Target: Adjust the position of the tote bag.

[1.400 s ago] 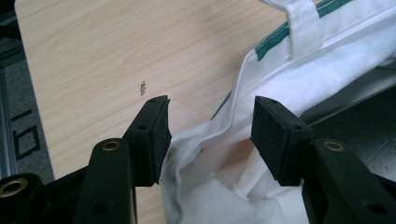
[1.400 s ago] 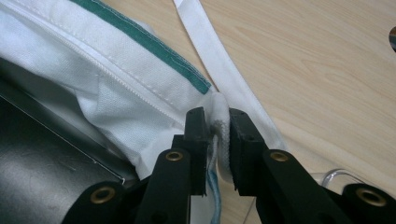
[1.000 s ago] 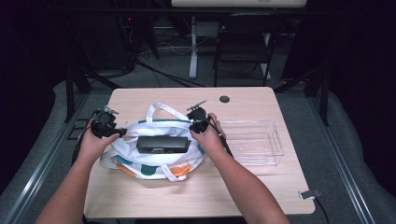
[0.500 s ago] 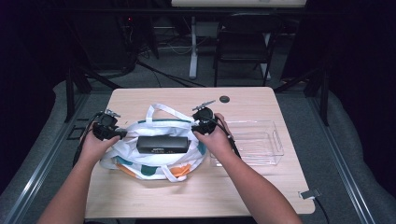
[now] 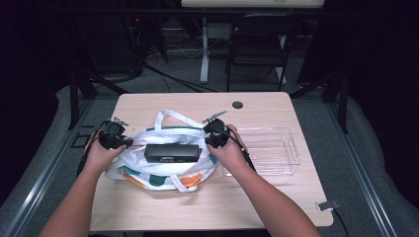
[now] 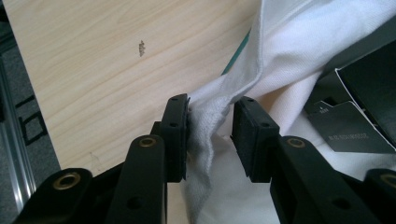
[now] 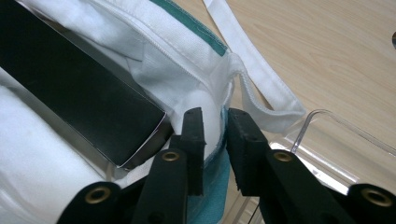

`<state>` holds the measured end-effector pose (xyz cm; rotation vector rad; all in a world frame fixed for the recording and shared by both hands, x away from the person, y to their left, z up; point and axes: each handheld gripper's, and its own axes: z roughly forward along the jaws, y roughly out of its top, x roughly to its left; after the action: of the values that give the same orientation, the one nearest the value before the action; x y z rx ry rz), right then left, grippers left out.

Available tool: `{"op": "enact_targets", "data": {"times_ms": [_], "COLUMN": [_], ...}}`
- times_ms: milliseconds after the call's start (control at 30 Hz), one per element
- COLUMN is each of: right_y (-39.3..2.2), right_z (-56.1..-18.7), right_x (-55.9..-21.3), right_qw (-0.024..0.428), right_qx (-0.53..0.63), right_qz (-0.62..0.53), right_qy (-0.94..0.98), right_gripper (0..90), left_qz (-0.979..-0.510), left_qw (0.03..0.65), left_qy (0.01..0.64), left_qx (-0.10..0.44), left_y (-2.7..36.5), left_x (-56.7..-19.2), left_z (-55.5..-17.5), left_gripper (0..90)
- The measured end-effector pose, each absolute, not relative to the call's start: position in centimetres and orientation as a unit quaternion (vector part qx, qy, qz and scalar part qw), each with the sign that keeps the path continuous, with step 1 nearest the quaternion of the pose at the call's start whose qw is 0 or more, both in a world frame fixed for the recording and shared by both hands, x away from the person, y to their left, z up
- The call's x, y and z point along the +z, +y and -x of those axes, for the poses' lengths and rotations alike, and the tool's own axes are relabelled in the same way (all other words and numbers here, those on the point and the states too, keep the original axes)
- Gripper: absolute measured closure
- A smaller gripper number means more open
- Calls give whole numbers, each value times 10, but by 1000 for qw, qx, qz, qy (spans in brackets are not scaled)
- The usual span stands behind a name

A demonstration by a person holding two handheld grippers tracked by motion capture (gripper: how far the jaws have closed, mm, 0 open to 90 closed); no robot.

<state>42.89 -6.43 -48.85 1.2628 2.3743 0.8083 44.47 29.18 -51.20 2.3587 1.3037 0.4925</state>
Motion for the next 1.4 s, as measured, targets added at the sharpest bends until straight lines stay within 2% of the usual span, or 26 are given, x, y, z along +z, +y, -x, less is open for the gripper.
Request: {"op": "enact_targets", "data": {"times_ms": [233, 400, 1400], "right_y": [-60, -56, -55], "right_z": [-430, -431, -445], "right_x": [-492, -497, -508], "right_qw": [168, 170, 170], "right_qx": [279, 273, 279], "right_qz": [-443, -439, -444], "right_qy": [836, 839, 834], "right_gripper": [855, 870, 875], "left_qz": [-847, -853, -852], "left_qw": [195, 181, 174], "left_qy": [464, 462, 477], "left_qx": [170, 165, 131], "left_y": [292, 289, 290], "left_x": [-516, -519, -519], "left_z": [-443, -442, -428], "left_gripper": [715, 779, 790]}}
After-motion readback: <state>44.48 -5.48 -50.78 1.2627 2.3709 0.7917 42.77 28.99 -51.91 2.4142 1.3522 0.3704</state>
